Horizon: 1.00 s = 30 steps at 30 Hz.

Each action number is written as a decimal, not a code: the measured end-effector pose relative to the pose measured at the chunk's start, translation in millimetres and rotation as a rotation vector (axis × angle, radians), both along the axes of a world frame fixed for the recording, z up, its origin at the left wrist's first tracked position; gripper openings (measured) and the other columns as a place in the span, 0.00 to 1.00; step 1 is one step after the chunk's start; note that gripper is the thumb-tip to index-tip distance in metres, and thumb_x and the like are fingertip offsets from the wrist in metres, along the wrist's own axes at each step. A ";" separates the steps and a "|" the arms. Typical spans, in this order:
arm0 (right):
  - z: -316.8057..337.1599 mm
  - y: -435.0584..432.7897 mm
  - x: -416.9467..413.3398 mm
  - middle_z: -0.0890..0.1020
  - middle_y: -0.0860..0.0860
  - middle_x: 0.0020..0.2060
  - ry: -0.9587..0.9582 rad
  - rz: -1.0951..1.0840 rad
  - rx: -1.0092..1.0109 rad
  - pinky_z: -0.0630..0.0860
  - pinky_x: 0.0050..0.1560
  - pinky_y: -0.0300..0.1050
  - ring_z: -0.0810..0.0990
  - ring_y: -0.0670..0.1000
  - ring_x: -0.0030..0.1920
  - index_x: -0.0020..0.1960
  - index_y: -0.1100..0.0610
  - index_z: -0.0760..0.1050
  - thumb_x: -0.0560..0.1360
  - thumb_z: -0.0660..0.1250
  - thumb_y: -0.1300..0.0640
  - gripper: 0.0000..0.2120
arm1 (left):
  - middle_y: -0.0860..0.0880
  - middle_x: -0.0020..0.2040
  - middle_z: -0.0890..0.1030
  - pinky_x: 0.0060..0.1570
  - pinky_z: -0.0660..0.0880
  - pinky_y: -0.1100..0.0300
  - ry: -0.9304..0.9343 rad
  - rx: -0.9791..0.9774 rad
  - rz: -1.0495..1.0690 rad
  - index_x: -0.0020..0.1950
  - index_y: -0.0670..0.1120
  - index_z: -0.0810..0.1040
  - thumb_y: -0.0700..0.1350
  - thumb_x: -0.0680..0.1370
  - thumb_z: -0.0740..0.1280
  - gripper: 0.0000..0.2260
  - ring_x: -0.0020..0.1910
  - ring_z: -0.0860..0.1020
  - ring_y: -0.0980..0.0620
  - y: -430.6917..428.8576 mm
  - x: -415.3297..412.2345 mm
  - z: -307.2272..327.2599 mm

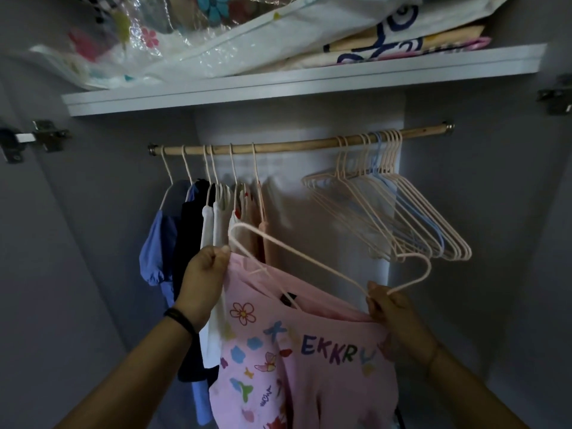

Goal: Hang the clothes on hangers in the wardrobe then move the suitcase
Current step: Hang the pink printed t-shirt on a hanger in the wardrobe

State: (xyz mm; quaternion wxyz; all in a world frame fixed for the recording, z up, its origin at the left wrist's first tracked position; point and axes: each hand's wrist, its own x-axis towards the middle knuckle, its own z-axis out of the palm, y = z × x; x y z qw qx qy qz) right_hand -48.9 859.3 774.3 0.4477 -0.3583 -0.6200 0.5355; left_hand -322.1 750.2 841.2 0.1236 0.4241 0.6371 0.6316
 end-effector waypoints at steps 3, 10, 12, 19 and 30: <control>1.9 -1.0 0.1 0.63 0.46 0.22 0.076 0.003 -0.040 0.60 0.30 0.40 0.61 0.44 0.24 0.25 0.52 0.65 0.80 0.59 0.54 0.24 | 0.45 0.33 0.72 0.37 0.68 0.58 -0.002 -0.022 0.020 0.39 0.40 0.73 0.44 0.81 0.60 0.12 0.33 0.69 0.50 0.2 -7.0 -4.1; -0.7 -10.5 2.4 0.62 0.48 0.24 -0.127 0.074 0.006 0.58 0.19 0.29 0.59 0.43 0.22 0.32 0.57 0.63 0.80 0.58 0.53 0.19 | 0.40 0.37 0.77 0.39 0.72 0.54 -0.038 -0.029 0.043 0.42 0.37 0.75 0.44 0.81 0.61 0.13 0.36 0.73 0.46 -1.0 -7.9 -4.0; 2.4 -12.3 4.1 0.61 0.47 0.23 -0.164 0.078 0.025 0.58 0.20 0.29 0.59 0.42 0.21 0.33 0.58 0.63 0.80 0.58 0.54 0.18 | 0.44 0.37 0.77 0.38 0.72 0.58 -0.044 0.001 0.035 0.42 0.40 0.76 0.42 0.81 0.61 0.10 0.37 0.73 0.50 -4.5 -3.9 -0.8; 12.2 -15.3 17.2 0.61 0.48 0.21 -0.168 0.012 0.033 0.59 0.19 0.31 0.59 0.44 0.19 0.31 0.60 0.64 0.79 0.59 0.53 0.20 | 0.46 0.35 0.73 0.36 0.69 0.62 -0.107 0.067 0.035 0.43 0.40 0.74 0.42 0.81 0.60 0.10 0.34 0.70 0.53 -8.1 4.3 4.9; 16.2 -23.4 20.6 0.62 0.49 0.20 -0.136 0.030 -0.003 0.61 0.22 0.35 0.60 0.44 0.20 0.30 0.61 0.63 0.79 0.59 0.55 0.21 | 0.46 0.34 0.72 0.36 0.69 0.62 -0.089 0.060 0.056 0.42 0.38 0.73 0.44 0.81 0.60 0.12 0.34 0.69 0.53 -10.1 4.6 5.8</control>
